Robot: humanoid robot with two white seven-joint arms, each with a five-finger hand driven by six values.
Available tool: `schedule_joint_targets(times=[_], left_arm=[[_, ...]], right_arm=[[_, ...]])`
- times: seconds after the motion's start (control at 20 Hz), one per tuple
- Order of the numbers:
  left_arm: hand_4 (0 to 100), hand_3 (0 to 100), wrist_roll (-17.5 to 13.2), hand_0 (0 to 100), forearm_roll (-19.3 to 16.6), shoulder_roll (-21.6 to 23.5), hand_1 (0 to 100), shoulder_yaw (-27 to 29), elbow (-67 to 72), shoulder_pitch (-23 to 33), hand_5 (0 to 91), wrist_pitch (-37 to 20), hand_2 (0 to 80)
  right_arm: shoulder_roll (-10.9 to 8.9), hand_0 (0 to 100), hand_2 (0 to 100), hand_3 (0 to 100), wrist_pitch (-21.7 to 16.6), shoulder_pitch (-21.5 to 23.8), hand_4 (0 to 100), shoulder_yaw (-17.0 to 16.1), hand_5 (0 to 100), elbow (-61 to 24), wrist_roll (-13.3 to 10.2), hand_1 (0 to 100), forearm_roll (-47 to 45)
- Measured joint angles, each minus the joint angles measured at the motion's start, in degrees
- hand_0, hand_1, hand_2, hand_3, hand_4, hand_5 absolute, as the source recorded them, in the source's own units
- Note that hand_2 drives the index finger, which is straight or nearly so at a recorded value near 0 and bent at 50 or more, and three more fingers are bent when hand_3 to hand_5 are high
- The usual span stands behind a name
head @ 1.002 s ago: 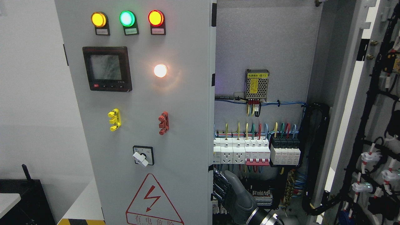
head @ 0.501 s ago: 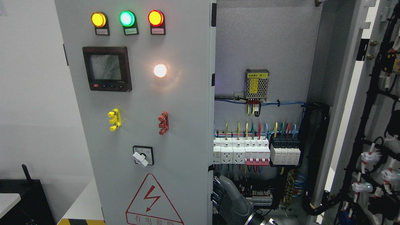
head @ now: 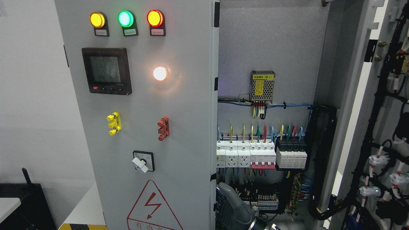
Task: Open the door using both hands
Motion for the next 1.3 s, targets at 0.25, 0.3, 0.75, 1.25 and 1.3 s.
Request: schedule_joint_targets(times=[0.25,0.3,0.75,1.25,1.3], left_arm=[[0,0,0.0,0,0.0,0.0,0,0.0,0.0,0.0,0.0,0.0,0.0],[0,0,0.0,0,0.0,0.0,0,0.0,0.0,0.0,0.0,0.0,0.0],[0,0,0.0,0,0.0,0.0,0,0.0,0.0,0.0,0.0,0.0,0.0],[0,0,0.0,0,0.0,0.0,0,0.0,0.0,0.0,0.0,0.0,0.0],[0,0,0.0,0,0.0,0.0,0,0.0,0.0,0.0,0.0,0.0,0.0]], right_arm=[[0.0,38,0,0,0.0,0.1,0,0.5,0,-0.9,0.4,0,-1.2],[0.0,38,0,0,0.0,0.2,0,0.6,0,-1.0,0.5,0,-1.3],[0.0,38,0,0,0.0,1.2,0,1.7,0,-2.9,2.8,0,-2.0],[0.0,38,0,0,0.1,2.8,0,3.1,0,-5.4,3.8,0,-4.7],[0.0,38,0,0,0.1,3.0,0,3.3,0,-5.7,3.8,0,-4.9]])
